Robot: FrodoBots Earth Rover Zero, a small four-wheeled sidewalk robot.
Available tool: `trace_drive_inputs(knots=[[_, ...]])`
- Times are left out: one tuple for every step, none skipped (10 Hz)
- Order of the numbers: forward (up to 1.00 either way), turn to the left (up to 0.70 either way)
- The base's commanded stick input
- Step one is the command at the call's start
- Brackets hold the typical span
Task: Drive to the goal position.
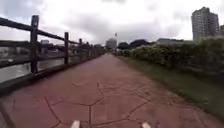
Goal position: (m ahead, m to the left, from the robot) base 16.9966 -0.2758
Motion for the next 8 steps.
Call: trace_drive_inputs(knots=[[0.85, 0.10], [0.85, -0.08], [0.85, -0.24], [0.85, -0.24], [0.85, -0.24], [0.85, -0.24], [0.85, -0.24], [0.85, 0.03]])
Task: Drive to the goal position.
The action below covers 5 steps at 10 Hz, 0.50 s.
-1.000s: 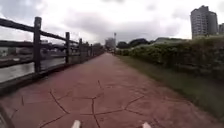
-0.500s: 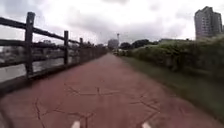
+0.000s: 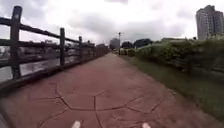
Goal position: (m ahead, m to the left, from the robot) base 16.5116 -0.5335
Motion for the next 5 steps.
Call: trace_drive_inputs(knots=[[0.85, 0.10], [0.85, 0.10], [0.85, 0.10], [0.85, 0.10], [0.85, 0.10]])
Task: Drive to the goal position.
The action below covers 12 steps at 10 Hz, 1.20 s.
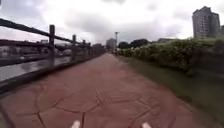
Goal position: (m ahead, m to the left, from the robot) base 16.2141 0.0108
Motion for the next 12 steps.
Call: trace_drive_inputs(knots=[[0.85, 0.10], [0.85, 0.10], [0.85, 0.10], [0.85, 0.10], [0.85, 0.10], [0.85, 0.10], [0.85, 0.10], [0.85, 0.10], [0.85, -0.04], [0.85, -0.24], [0.85, -0.24], [0.85, -0.24]])
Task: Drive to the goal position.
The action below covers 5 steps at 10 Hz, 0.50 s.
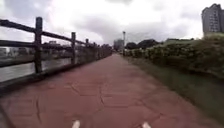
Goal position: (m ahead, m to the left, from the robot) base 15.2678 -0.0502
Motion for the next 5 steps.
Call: trace_drive_inputs(knots=[[0.85, -0.24], [0.85, -0.24], [0.85, -0.24], [0.85, -0.24], [0.85, -0.15]])
